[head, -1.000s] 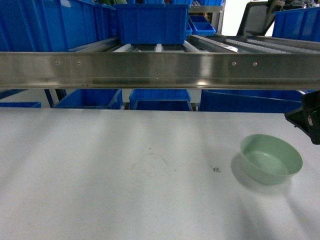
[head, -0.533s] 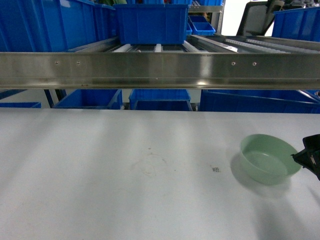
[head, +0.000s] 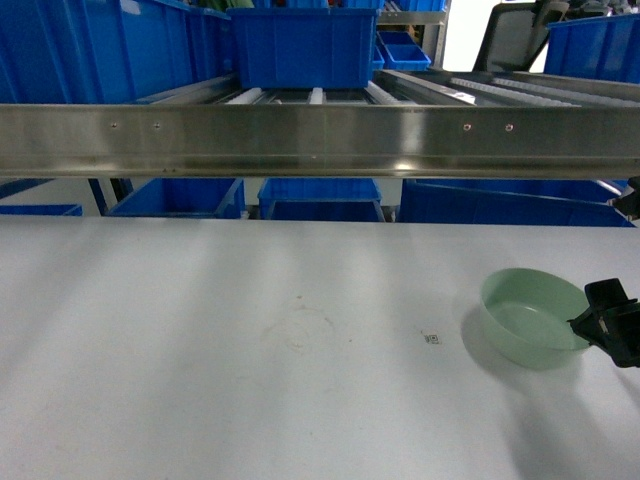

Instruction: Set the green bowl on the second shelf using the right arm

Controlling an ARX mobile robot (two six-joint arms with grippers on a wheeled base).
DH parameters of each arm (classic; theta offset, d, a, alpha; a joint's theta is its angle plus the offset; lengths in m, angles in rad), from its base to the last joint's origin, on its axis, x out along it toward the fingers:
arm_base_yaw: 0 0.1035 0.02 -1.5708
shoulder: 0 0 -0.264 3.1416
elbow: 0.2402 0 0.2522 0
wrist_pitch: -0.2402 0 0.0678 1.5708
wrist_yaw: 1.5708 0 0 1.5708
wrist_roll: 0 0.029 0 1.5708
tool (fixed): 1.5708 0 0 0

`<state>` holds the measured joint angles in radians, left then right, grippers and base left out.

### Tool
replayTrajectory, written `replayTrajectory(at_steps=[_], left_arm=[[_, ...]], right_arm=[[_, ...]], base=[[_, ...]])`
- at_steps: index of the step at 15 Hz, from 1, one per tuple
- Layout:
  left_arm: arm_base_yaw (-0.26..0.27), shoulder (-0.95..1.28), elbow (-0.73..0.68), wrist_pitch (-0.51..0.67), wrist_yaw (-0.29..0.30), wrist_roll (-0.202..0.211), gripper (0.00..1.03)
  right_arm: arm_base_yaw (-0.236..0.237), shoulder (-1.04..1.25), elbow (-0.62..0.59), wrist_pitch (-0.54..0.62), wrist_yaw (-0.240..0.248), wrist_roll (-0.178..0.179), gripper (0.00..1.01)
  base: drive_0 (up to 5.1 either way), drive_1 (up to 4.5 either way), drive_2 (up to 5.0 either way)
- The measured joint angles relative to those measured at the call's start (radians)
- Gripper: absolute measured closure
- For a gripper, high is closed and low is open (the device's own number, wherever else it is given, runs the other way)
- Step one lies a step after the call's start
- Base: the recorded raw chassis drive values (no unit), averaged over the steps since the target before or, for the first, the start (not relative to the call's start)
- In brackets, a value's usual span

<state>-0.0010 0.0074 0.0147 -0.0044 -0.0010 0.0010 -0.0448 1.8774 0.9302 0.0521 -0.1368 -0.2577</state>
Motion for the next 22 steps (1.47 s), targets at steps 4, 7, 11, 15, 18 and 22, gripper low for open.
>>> replayTrajectory(at_steps=[4, 7, 11, 15, 18, 22], left_arm=[[0.0, 0.0, 0.0, 0.0, 0.0, 0.0, 0.05], [0.0, 0.0, 0.0, 0.0, 0.0, 0.0, 0.05], [0.0, 0.0, 0.0, 0.0, 0.0, 0.0, 0.05], [0.0, 0.0, 0.0, 0.0, 0.0, 0.0, 0.05], [0.0, 0.0, 0.0, 0.0, 0.0, 0.0, 0.05], [0.0, 0.0, 0.0, 0.0, 0.0, 0.0, 0.05]], right_arm=[[0.0, 0.054, -0.002, 0.028, 0.009, 0.031, 0.03], [-0.002, 0.087, -0.008, 0.049, 0.019, 0.048, 0.03], [0.013, 0.105, -0.01, 0.069, 0.035, 0.064, 0.2], [0.033, 0.117, -0.009, 0.083, 0.031, 0.086, 0.64], [0.033, 0.117, -0.009, 0.092, 0.018, 0.1, 0.94], [0.047, 0.11, -0.002, 0.123, 0.017, 0.109, 0.99]], base=[[0.0, 0.0, 0.0], [0.0, 0.0, 0.0], [0.0, 0.0, 0.0], [0.0, 0.0, 0.0], [0.0, 0.0, 0.0], [0.0, 0.0, 0.0]])
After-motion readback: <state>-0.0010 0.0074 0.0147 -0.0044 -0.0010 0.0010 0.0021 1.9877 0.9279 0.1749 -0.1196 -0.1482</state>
